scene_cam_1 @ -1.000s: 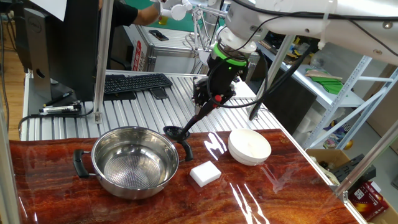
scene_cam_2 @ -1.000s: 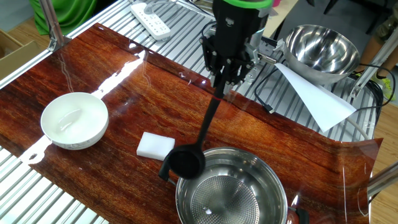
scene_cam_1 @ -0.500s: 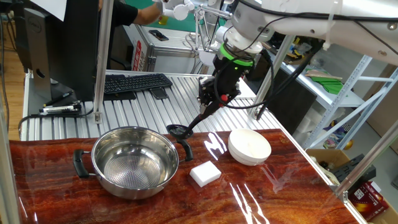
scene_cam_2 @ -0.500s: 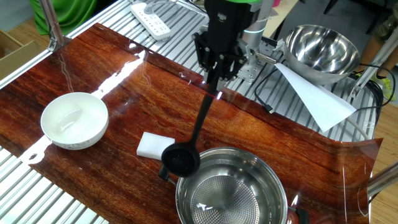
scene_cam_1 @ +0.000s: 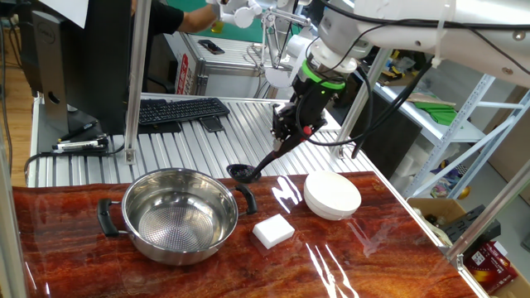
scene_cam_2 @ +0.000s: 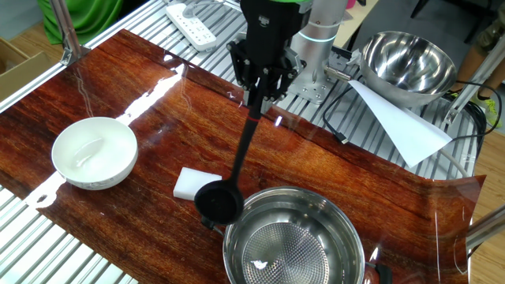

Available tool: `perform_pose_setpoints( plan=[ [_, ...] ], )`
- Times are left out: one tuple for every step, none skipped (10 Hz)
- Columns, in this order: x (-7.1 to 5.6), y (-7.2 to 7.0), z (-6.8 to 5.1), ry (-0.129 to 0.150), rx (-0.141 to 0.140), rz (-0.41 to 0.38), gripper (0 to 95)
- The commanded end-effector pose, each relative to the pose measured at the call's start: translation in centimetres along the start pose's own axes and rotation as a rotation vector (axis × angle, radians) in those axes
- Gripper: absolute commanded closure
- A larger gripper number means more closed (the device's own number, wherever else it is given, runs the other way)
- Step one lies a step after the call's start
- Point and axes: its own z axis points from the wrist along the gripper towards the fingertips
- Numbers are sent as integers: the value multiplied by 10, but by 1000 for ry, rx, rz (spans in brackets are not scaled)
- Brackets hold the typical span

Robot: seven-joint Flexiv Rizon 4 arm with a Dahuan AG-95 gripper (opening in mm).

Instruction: Scoop water with a large spoon from one bowl to another

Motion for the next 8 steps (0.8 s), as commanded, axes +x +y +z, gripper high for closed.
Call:
perform_pose_setpoints(
  plan=[
    [0,-4,0,1,-5,-4,950],
    [0,-4,0,1,-5,-4,950],
    [0,-4,0,1,-5,-3,950],
    [0,-4,0,2,-6,0,950],
    [0,-4,0,3,-6,1,950],
    [0,-4,0,0,-6,2,950],
    [0,-4,0,-3,-6,2,950],
    [0,-4,0,-3,-5,2,950]
  ],
)
